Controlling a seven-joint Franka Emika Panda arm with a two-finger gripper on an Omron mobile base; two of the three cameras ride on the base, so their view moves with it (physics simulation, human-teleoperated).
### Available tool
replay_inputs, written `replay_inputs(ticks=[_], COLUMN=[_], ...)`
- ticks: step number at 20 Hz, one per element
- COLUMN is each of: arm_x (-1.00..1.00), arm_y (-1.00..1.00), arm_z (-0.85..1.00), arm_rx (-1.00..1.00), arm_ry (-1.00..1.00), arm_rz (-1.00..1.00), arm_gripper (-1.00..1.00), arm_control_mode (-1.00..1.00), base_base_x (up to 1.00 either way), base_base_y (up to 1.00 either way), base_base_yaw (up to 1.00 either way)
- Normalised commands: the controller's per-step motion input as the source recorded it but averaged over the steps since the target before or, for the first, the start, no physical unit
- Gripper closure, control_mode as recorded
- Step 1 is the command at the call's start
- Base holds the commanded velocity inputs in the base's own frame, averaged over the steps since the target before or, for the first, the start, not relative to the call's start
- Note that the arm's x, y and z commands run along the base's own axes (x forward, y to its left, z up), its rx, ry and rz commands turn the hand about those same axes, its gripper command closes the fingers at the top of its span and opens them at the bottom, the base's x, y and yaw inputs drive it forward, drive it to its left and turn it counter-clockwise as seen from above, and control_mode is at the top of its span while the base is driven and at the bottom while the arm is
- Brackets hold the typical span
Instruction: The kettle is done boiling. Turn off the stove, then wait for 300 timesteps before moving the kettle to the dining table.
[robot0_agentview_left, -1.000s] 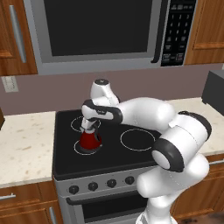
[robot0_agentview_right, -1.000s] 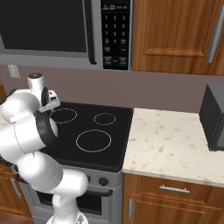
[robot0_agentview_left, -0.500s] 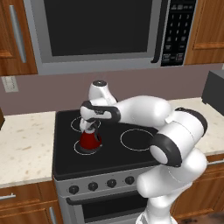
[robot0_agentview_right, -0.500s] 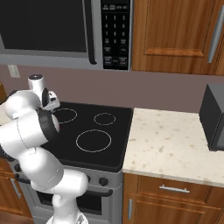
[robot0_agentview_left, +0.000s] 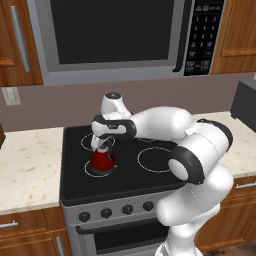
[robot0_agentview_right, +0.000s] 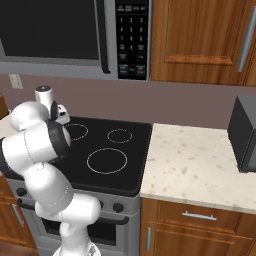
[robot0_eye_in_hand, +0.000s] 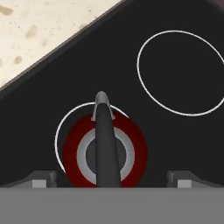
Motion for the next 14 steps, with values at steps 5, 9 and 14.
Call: replay_inputs(ticks=[5, 9, 14], arm_x=[0.06, 0.00, 0.01], arm_y=[0.01, 0.01, 0.08], arm_z=[-0.11, -0.09, -0.13], arm_rx=[0.00, 0.00, 0.00], arm_ry=[0.01, 0.00, 0.01], arm_rz=[0.00, 0.00, 0.00], arm_gripper=[-1.00, -1.00, 1.00], arm_control_mode=[-1.00, -1.00, -1.00], base_base_x=[0.00, 0.00, 0.00], base_base_y=[0.00, 0.00, 0.00], base_base_yaw=[0.00, 0.00, 0.00])
